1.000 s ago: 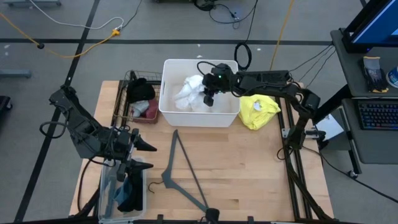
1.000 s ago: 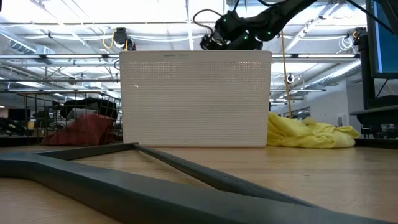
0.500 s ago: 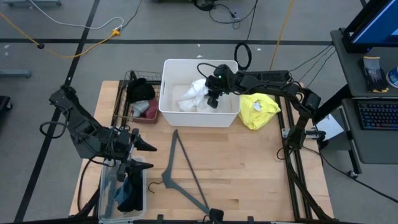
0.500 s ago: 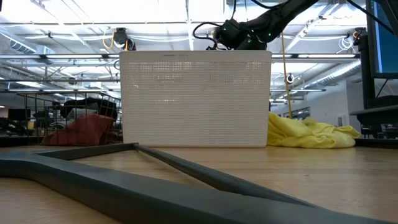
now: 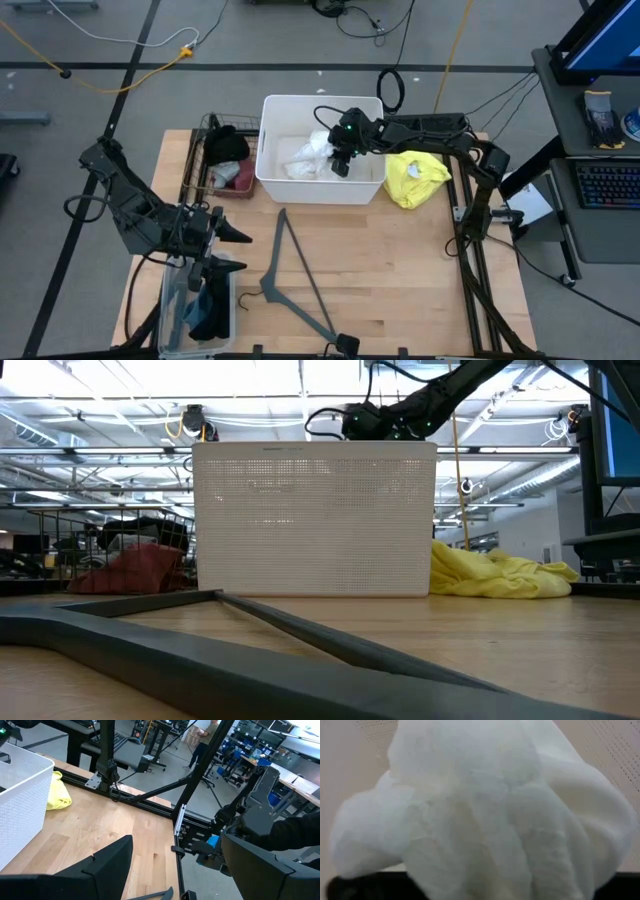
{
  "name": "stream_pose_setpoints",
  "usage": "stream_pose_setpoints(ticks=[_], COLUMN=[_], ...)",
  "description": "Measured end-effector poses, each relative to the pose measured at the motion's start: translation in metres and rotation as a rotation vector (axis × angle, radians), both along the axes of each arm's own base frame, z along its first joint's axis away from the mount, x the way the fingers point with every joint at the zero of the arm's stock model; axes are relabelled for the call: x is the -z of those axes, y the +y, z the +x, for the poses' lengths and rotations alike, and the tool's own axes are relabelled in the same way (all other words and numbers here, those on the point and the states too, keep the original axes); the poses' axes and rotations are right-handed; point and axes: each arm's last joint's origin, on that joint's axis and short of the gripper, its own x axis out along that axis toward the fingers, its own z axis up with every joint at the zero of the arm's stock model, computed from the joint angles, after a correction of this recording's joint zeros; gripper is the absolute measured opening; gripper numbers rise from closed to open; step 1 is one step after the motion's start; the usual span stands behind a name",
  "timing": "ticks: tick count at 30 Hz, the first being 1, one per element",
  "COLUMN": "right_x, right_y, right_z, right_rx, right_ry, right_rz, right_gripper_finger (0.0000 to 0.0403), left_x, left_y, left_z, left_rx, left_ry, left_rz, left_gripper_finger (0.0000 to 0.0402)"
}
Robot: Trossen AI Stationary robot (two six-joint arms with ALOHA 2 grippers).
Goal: Pick & Place Cloths
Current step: Put the white shirt into the white bin
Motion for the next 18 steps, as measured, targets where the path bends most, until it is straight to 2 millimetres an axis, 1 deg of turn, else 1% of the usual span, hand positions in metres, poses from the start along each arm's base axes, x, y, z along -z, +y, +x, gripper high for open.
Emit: stream_pose_setpoints(ticks=[7,13,15,18], right_x=[0.000,0.000,-0.007,-0.024], right_y=[-0.001,0.000,0.004,0.011], right_z=[-0.001,0.000,-0.002,-0.004], right_rx=[0.029,0.083,0.075,0.047], right_ry=[0.012,0.023,0.015,-0.029], right_rz=[-0.008,-0.025,-0.031,-0.074], right_gripper_finger=[0.0181,0.0242,0.0257,0.0274], left_x=[0.000,0.000,0.000,0.000], left_y=[0.000,0.000,0.000,0.000], left_z=[0.000,0.000,0.000,0.000], left_rx=[0.000,0.000,0.000,0.001], left_ry=[0.000,0.001,0.001,0.000], left_rz=[0.000,0.001,0.001,0.007], left_gripper_finger=[0.0310,0.0310,0.0310,0.0310])
